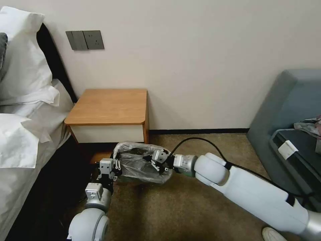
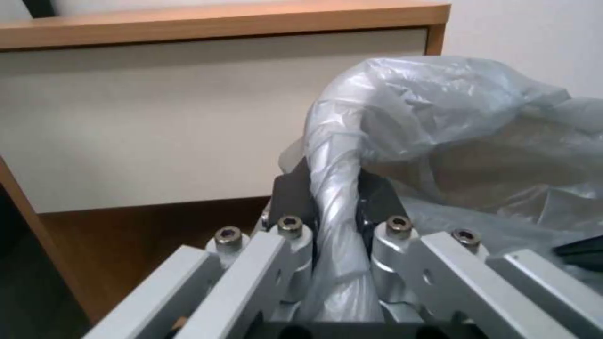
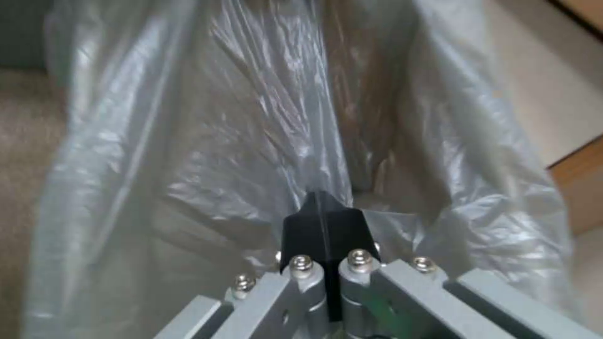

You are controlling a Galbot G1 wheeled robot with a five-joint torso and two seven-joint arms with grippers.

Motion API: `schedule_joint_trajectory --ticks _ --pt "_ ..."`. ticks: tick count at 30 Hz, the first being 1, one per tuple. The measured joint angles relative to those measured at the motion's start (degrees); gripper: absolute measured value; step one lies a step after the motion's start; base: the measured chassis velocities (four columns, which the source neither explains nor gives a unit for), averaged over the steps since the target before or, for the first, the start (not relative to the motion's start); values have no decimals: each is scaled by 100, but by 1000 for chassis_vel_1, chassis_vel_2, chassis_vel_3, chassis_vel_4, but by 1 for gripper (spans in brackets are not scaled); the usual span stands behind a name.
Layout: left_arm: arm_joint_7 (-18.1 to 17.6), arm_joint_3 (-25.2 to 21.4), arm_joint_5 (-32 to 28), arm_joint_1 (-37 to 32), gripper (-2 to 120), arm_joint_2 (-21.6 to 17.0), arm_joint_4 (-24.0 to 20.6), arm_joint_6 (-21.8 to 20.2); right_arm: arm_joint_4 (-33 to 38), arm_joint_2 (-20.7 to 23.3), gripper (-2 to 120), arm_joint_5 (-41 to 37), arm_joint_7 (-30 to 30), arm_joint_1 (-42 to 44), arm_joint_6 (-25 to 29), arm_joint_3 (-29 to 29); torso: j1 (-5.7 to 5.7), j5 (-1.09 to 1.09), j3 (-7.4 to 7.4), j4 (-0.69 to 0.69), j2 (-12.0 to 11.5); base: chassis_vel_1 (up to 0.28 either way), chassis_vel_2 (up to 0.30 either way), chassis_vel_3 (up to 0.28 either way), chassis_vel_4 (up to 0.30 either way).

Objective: Pick up the garbage bag from the table and place it over the trash can.

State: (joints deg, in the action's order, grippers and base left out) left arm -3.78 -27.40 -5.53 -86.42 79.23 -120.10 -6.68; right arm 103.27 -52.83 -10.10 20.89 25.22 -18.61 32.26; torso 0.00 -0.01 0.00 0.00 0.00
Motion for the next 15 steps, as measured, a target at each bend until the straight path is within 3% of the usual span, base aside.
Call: schedule_joint_trajectory --ticks 15 --pt "-49 26 284 -100 6 38 -50 -80 -1119 -739 0 305 97 -952 -26 1064 0 0 0 1 0 0 0 0 0"
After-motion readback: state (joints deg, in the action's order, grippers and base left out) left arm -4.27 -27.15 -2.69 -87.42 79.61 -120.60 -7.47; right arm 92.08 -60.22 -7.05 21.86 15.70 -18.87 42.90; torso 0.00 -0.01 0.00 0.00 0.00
